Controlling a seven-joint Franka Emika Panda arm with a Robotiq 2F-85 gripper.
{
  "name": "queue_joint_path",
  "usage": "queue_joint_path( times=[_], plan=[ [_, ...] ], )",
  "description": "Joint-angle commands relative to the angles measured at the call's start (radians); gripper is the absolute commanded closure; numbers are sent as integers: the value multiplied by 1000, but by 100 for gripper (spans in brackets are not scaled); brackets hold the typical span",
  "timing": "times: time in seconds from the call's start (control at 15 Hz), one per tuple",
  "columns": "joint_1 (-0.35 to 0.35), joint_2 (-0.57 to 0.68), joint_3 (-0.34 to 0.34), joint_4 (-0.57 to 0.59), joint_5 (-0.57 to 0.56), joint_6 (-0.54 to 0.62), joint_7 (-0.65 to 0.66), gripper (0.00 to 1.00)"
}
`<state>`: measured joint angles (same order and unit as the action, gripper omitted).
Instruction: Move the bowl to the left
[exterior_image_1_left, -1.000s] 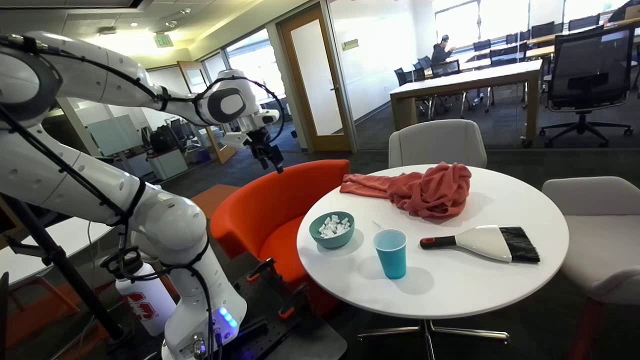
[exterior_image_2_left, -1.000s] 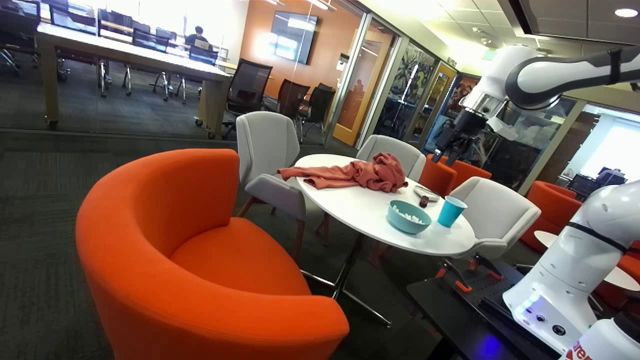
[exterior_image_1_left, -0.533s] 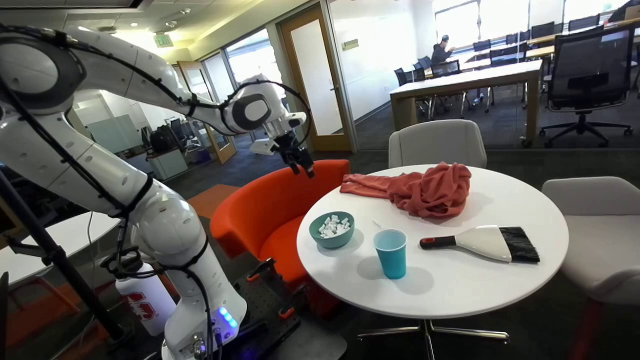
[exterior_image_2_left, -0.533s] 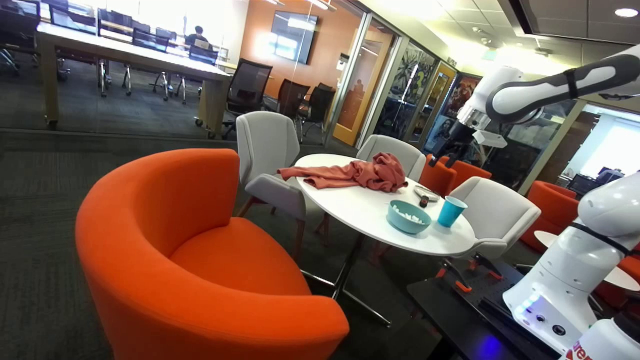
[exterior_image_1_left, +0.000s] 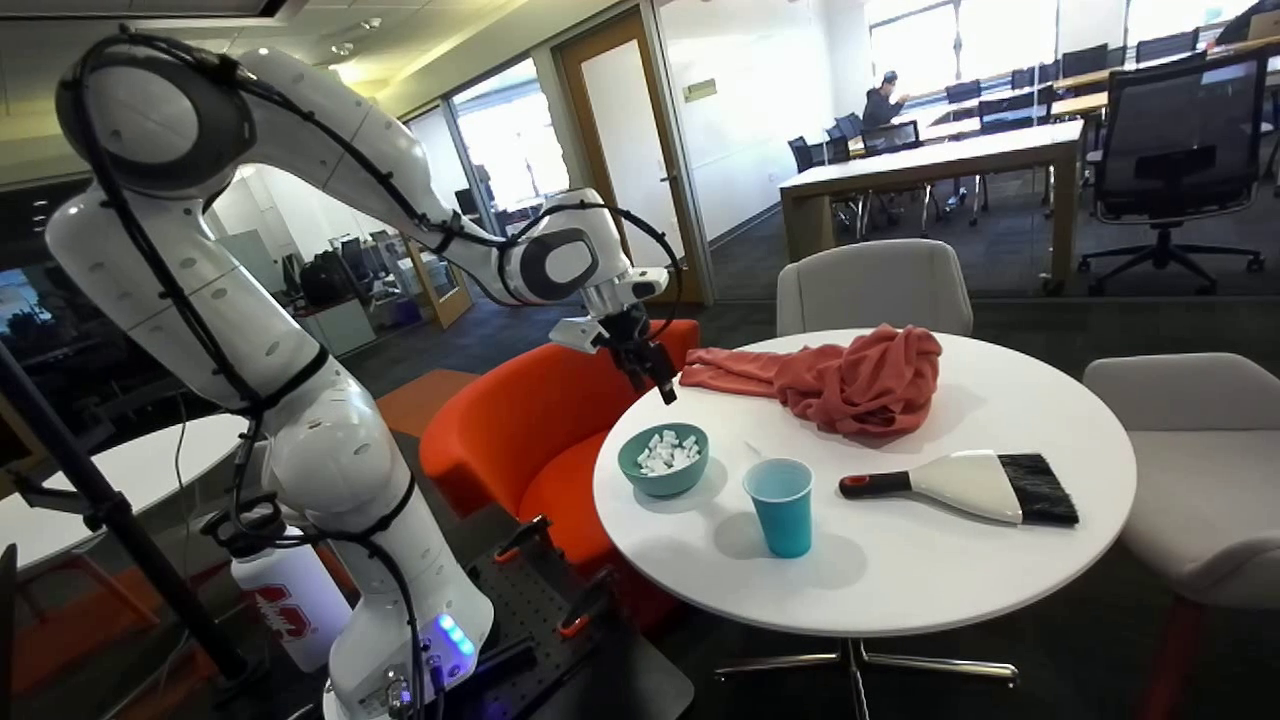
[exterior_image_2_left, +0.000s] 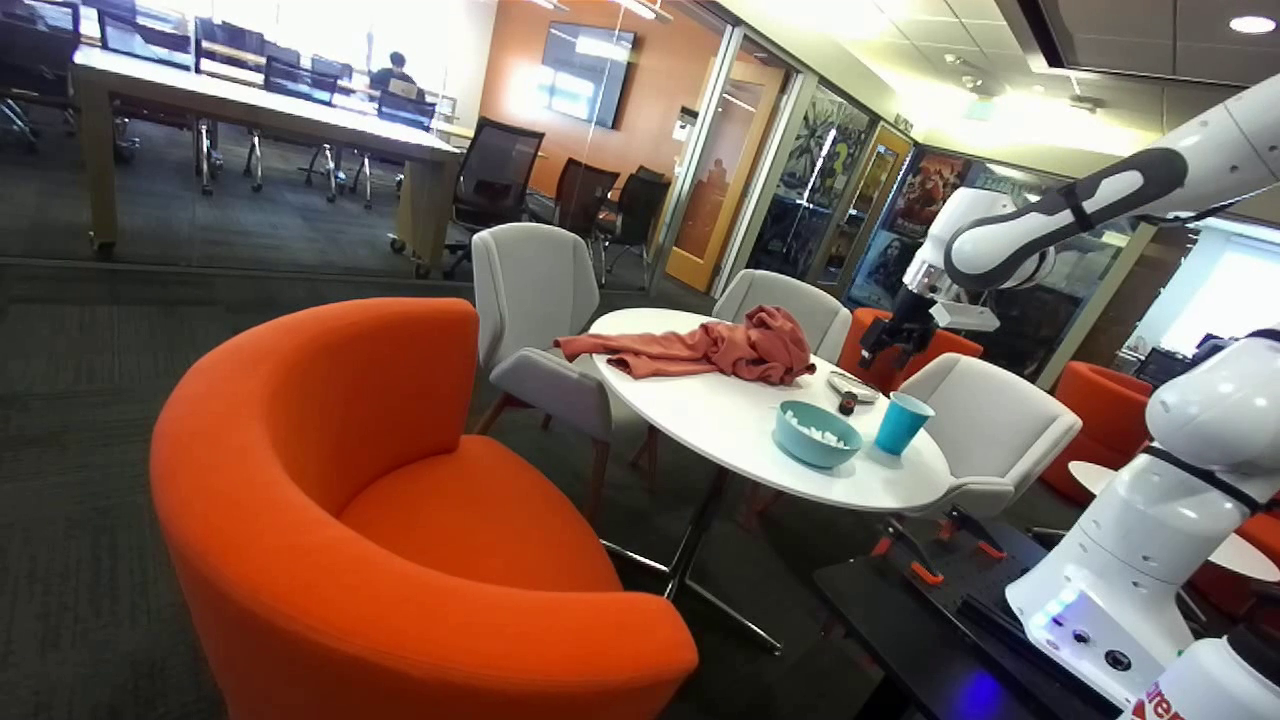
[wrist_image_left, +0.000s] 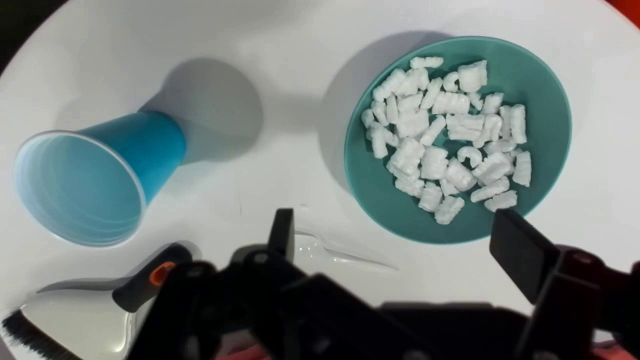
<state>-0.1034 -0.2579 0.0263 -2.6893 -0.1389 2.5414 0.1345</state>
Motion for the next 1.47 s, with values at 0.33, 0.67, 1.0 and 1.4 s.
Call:
queue_joint_path(
  times=[0.33, 0.67, 1.0, 1.4],
  plan=[
    [44, 102, -63, 39, 42, 66, -218, 0],
    [84, 285, -131, 102, 261, 216, -545, 0],
    [28, 362, -66, 129, 444, 207, -719, 0],
    [-1, 452, -24, 181, 470, 223, -757, 0]
  ],
)
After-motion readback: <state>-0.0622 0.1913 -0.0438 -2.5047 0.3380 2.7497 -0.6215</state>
